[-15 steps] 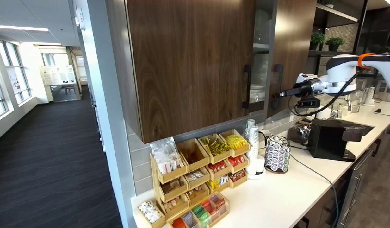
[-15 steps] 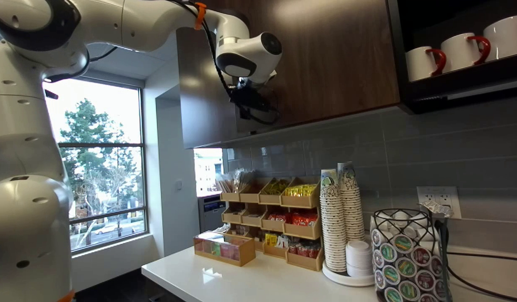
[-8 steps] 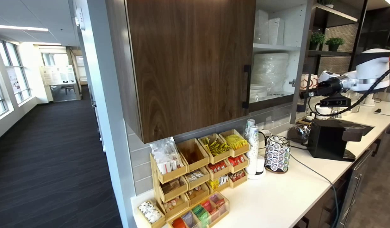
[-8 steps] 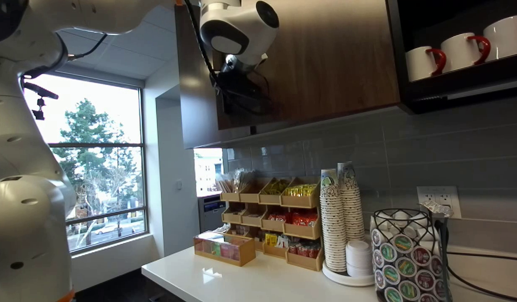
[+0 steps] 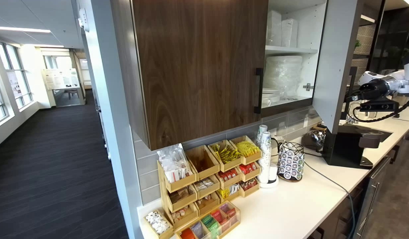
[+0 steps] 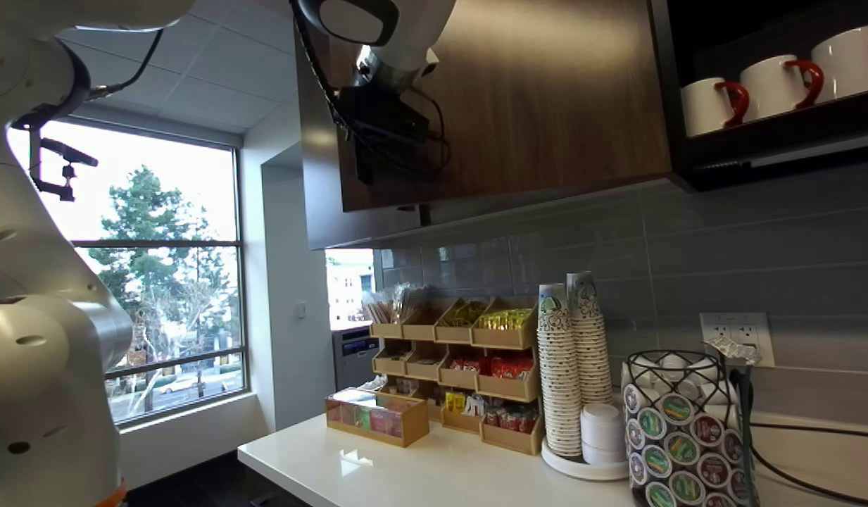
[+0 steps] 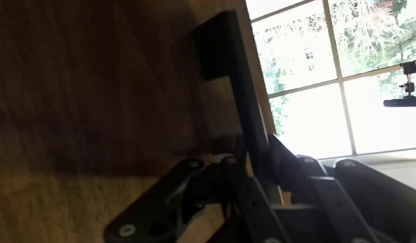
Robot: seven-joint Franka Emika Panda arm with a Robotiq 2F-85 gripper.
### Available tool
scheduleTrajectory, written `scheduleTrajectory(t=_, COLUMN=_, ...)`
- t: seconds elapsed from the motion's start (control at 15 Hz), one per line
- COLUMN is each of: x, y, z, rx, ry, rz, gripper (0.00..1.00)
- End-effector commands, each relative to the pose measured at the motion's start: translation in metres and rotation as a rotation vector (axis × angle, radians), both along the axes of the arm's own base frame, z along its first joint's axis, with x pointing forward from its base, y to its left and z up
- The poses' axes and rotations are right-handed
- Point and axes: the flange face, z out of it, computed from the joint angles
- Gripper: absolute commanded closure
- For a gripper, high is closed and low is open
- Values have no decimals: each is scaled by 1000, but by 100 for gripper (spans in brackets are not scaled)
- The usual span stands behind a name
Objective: Open the top left cabinet door
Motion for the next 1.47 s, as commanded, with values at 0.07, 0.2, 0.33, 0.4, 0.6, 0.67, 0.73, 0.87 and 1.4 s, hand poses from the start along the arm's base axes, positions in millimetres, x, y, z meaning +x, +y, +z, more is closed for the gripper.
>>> scheduleTrajectory(t=0.07, x=-33, y=-30, z=5, rx=-15, ry=-24, rz=-61, gripper=95)
scheduleTrajectory(t=0.2, x=-42, y=-37, z=7, rx=-32, ry=-32, rz=-79, gripper=95)
scheduleTrajectory(t=0.33, x=-49, y=-42, z=10, rx=-50, ry=-42, rz=-103, gripper=95)
scheduleTrajectory(t=0.4, x=-52, y=-44, z=12, rx=-52, ry=-48, rz=-117, gripper=56)
scheduleTrajectory(t=0.6, x=-62, y=-58, z=21, rx=-85, ry=-83, rz=-167, gripper=41)
scheduleTrajectory(t=0.67, x=-66, y=-63, z=25, rx=-104, ry=-104, rz=-186, gripper=34)
scheduleTrajectory(t=0.73, x=-69, y=-68, z=28, rx=-113, ry=-116, rz=-208, gripper=27)
scheduleTrajectory(t=0.87, x=-77, y=-77, z=34, rx=-138, ry=-143, rz=-245, gripper=12)
scheduleTrajectory(t=1.4, x=-125, y=-95, z=71, rx=-276, ry=-205, rz=-374, gripper=0)
